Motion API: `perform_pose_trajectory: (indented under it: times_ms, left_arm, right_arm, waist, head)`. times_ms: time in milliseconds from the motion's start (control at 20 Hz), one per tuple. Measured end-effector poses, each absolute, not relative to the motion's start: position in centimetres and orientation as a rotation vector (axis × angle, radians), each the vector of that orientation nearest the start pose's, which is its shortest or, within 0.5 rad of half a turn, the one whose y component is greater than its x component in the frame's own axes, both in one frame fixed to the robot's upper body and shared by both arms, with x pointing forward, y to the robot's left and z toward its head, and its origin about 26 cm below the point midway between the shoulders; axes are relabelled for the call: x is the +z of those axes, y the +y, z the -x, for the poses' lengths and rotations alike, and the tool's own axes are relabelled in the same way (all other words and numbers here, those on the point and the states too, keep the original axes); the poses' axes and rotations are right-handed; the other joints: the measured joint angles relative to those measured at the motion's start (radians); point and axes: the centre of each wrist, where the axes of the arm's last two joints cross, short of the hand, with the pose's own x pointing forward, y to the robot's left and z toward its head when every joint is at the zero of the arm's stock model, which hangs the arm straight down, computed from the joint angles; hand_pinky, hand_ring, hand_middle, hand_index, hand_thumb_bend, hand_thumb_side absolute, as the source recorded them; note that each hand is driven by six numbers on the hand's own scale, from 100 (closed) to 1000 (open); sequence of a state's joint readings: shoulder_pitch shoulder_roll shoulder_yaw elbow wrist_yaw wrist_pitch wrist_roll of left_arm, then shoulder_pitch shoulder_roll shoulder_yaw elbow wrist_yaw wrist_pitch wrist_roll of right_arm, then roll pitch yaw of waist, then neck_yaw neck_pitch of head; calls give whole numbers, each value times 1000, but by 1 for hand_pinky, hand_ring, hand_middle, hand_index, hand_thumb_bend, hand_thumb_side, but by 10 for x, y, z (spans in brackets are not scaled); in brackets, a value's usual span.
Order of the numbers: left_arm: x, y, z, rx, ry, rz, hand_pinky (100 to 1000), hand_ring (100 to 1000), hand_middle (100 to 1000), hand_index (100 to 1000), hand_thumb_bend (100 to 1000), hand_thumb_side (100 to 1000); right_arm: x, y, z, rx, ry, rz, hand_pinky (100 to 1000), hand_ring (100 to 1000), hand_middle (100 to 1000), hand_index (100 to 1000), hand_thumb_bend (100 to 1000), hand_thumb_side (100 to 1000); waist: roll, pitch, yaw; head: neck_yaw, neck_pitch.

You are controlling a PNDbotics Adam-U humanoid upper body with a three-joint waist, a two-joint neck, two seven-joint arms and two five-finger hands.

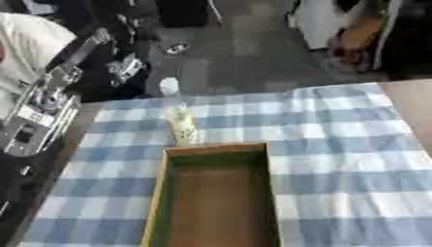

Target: Pick up objects on the table and place them in the box.

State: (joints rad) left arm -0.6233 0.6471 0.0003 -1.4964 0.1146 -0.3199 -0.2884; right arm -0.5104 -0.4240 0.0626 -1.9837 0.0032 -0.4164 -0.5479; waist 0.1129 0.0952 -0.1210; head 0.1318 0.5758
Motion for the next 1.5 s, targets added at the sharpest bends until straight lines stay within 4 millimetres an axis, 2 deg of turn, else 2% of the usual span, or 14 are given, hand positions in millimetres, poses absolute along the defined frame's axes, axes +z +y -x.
perform_pose_trajectory:
  times_ms: [200, 400, 450, 500, 550, 600, 650, 700, 750, 800, 850, 950, 1250, 1500]
  left_arm:
    - [245, 341, -388, -885, -2266, -228, 890, 743, 944, 1000, 682, 480]
    - [244, 342, -388, -888, -2256, -228, 898, 746, 944, 1000, 709, 511]
    - [243, 343, -389, -890, -2253, -230, 915, 756, 945, 1000, 823, 547]
    - [243, 343, -389, -893, -2249, -235, 922, 757, 941, 1000, 869, 560]
    - [244, 345, -389, -898, -2242, -247, 982, 774, 937, 1000, 1000, 680]
    - [244, 346, -389, -903, -2233, -268, 963, 765, 933, 1000, 1000, 629]
    - [244, 347, -390, -905, -2221, -295, 999, 784, 915, 1000, 1000, 784]
    - [243, 349, -390, -902, -2200, -335, 999, 784, 914, 1000, 1000, 789]
    - [242, 352, -391, -900, -2171, -388, 994, 780, 915, 1000, 1000, 835]
    - [241, 356, -392, -897, -2133, -451, 995, 781, 914, 1000, 1000, 822]
    - [240, 360, -393, -896, -2096, -513, 980, 779, 926, 1000, 1000, 924]
    - [236, 365, -394, -881, -2027, -621, 966, 793, 944, 1000, 1000, 1000]
    - [230, 381, -395, -860, -1869, -889, 915, 780, 929, 986, 1000, 1000]
    - [227, 388, -396, -879, -1805, -963, 924, 797, 924, 971, 1000, 1000]
  right_arm:
    - [260, -238, -313, 166, 3345, -164, 398, 493, 557, 639, 100, 837]
    - [260, -238, -313, 166, 3345, -164, 398, 493, 557, 638, 100, 842]
    - [260, -238, -313, 166, 3345, -164, 398, 493, 557, 639, 100, 842]
    - [260, -238, -313, 166, 3345, -164, 398, 493, 557, 639, 100, 842]
    - [260, -238, -313, 166, 3345, -164, 398, 493, 557, 639, 100, 842]
    - [260, -238, -313, 166, 3345, -164, 398, 493, 557, 639, 100, 842]
    - [260, -238, -313, 166, 3345, -164, 398, 493, 557, 639, 100, 842]
    - [260, -238, -313, 166, 3345, -164, 398, 493, 557, 639, 100, 843]
    - [260, -238, -313, 166, 3345, -164, 398, 493, 557, 639, 100, 843]
    - [260, -238, -313, 166, 3345, -164, 398, 493, 557, 639, 100, 843]
    - [260, -238, -313, 166, 3345, -164, 398, 494, 557, 639, 100, 843]
    - [261, -238, -313, 166, 3345, -164, 398, 493, 557, 639, 100, 843]
    - [260, -240, -312, 158, 3346, -171, 397, 493, 558, 639, 100, 844]
    - [260, -240, -312, 152, 3349, -175, 398, 493, 558, 640, 100, 845]
  waist:
    - [0, 0, 0]
    - [0, 0, 0]
    - [0, 0, 0]
    - [0, 0, 0]
    - [0, 0, 0]
    - [0, 0, 0]
    - [0, 0, 0]
    - [0, 0, 0]
    - [0, 0, 0]
    - [0, 0, 0]
    - [0, 0, 0]
    - [0, 0, 0]
    - [0, 0, 1]
    - [0, 0, 5]
  head:
    - [0, 0]
    - [-2, -5]
    - [-2, -9]
    - [-2, -10]
    - [-2, -11]
    - [-2, -13]
    - [-2, -17]
    - [-2, -19]
    - [-2, -20]
    - [-2, -20]
    - [-2, -23]
    - [-5, -28]
    - [-9, -29]
    - [-8, -25]
